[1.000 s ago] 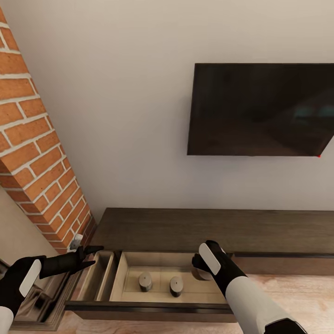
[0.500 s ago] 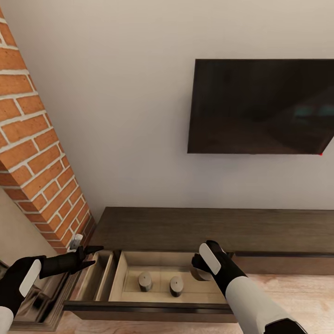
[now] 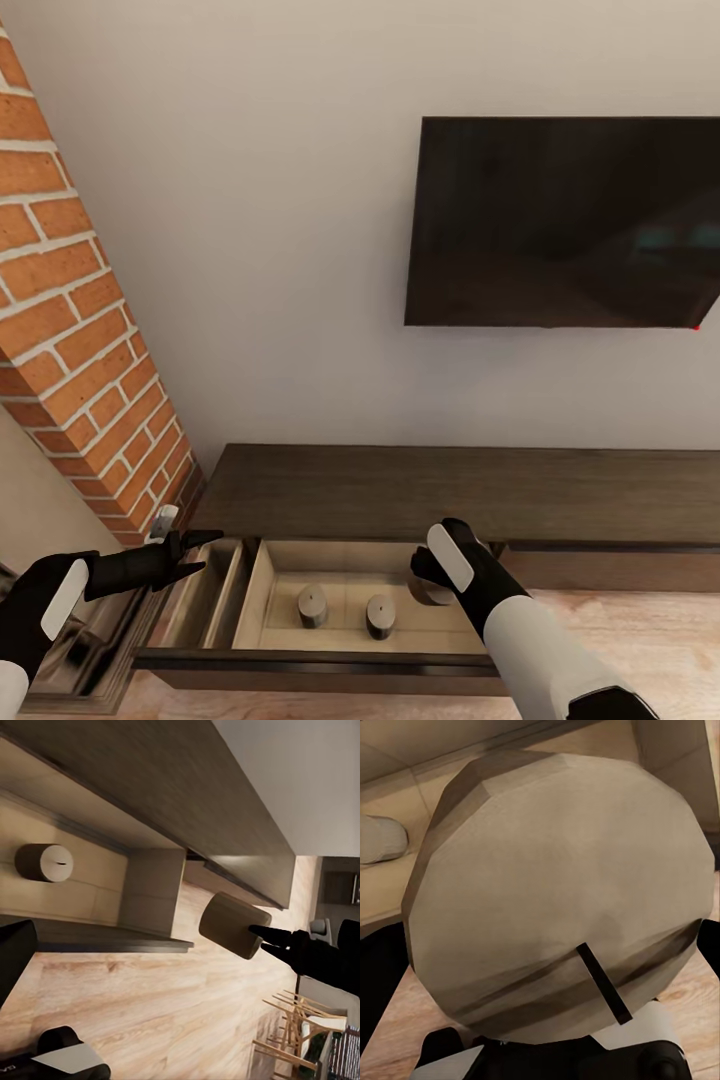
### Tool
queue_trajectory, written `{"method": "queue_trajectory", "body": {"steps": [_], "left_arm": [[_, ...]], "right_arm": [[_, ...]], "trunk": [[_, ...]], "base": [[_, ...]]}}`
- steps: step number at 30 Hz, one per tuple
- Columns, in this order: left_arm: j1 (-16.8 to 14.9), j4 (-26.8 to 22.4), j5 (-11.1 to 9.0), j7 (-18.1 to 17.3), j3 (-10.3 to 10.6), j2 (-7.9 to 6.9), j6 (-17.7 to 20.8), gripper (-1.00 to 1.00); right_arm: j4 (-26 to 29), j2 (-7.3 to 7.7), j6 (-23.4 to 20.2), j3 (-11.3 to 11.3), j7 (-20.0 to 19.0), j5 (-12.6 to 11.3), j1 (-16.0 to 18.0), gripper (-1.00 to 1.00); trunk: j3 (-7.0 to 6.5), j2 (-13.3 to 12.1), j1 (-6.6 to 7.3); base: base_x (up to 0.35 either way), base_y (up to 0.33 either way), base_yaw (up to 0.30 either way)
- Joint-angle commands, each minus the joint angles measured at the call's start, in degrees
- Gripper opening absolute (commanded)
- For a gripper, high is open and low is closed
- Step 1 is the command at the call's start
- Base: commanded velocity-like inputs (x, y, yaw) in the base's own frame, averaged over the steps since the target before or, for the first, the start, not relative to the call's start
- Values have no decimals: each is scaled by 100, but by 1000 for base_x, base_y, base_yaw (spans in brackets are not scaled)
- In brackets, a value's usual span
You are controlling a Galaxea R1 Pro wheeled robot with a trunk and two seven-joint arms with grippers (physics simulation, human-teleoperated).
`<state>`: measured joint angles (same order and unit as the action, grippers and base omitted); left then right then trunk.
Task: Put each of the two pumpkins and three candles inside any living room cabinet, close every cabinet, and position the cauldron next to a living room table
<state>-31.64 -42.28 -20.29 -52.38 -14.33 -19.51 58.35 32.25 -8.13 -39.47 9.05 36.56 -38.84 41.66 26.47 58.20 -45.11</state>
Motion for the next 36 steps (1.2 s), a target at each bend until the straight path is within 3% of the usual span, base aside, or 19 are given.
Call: {"method": "queue_trajectory", "body": {"steps": [1, 36], "left_arm": [[0, 0, -2, 0, 0, 2, 1, 100], [0, 0, -1, 0, -5, 7, 10, 100]], "right_arm": [[0, -2, 1, 0, 0, 1, 0, -100], [-31, -15, 0, 35, 0, 8, 0, -100]], "trunk": [[18, 42, -23], [647, 1446, -791]], "base": [[0, 0, 0], [0, 0, 0]]}}
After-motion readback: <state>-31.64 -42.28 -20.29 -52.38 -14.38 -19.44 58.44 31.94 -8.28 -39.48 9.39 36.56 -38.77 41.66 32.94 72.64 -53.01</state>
